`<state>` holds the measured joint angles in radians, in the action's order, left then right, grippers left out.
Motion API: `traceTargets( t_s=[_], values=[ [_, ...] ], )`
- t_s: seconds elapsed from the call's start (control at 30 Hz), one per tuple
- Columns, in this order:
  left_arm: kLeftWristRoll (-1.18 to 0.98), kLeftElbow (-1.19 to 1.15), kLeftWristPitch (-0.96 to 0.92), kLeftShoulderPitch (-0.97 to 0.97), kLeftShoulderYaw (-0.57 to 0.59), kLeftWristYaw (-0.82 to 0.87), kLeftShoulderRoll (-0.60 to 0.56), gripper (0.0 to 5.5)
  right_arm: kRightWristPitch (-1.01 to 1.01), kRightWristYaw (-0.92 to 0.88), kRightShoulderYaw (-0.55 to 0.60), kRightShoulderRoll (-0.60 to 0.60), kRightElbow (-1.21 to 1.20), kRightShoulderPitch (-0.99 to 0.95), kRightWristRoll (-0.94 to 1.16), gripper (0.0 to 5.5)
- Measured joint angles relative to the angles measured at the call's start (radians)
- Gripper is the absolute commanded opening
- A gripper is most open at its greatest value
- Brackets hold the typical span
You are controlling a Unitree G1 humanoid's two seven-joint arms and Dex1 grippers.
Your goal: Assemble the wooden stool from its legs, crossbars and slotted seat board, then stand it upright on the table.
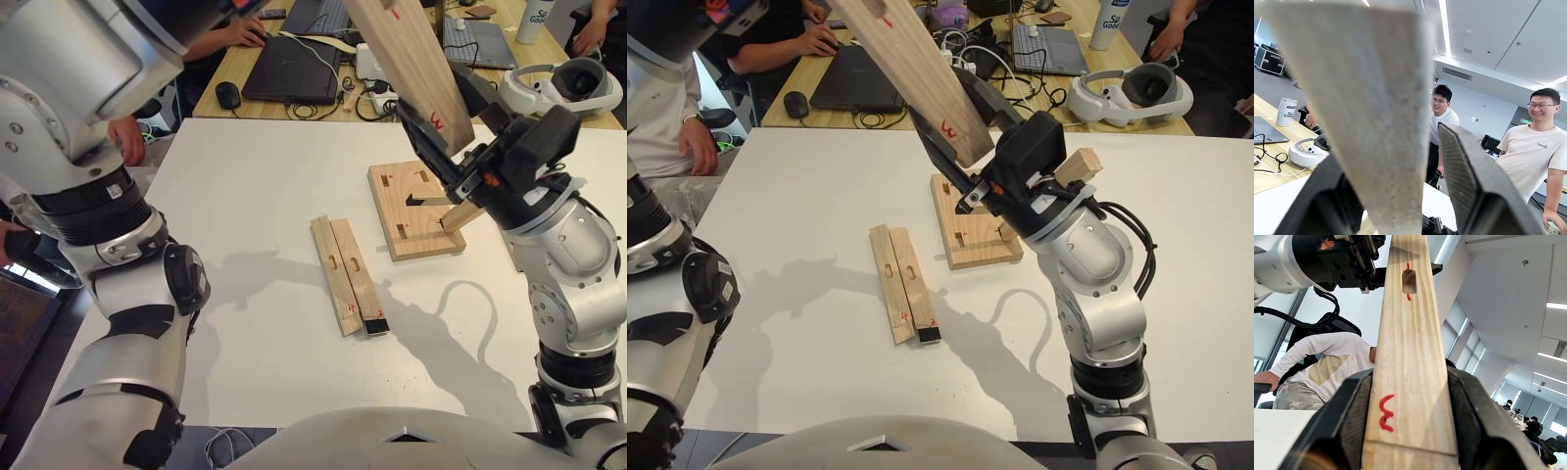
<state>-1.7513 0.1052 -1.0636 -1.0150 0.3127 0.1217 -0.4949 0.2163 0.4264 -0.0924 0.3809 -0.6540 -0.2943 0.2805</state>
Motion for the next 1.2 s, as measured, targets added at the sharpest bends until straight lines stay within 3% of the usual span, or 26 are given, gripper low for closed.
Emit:
traceTargets(
  t_s=[0.13,0.43,0.67,0.83,0.93,1.03,1.2],
  values=[
    [-0.012,0.021,0.011,0.01,-0.029,0.001,-0.027,1.06,-0.06,0.027,0.006,0.026,0.035,0.0,-0.043,2.04],
    [0.011,0.05,0.057,0.043,-0.06,-0.023,-0.057,1.02,-0.084,0.04,0.006,0.029,0.048,-0.001,-0.085,2.04],
    [-0.028,0.081,0.118,0.095,-0.038,0.017,-0.059,1.02,-0.156,0.044,0.006,0.026,0.057,-0.038,-0.113,3.54],
    [-0.011,0.082,0.23,0.163,0.043,0.127,-0.075,1.02,-0.147,0.07,0.016,0.035,0.037,-0.114,-0.086,3.57],
    [0.168,0.062,0.315,0.211,0.089,0.212,-0.107,1.02,-0.034,-0.01,0.135,0.027,0.073,-0.258,0.005,3.57],
    [0.39,0.154,0.349,0.383,0.088,0.291,-0.118,1.02,0.086,-0.148,0.34,0.048,0.227,-0.462,0.097,3.57],
    [0.664,0.474,0.385,0.679,0.001,0.43,-0.024,1.02,0.113,-0.265,0.61,0.247,0.578,-0.5,0.044,3.57]
  ],
)
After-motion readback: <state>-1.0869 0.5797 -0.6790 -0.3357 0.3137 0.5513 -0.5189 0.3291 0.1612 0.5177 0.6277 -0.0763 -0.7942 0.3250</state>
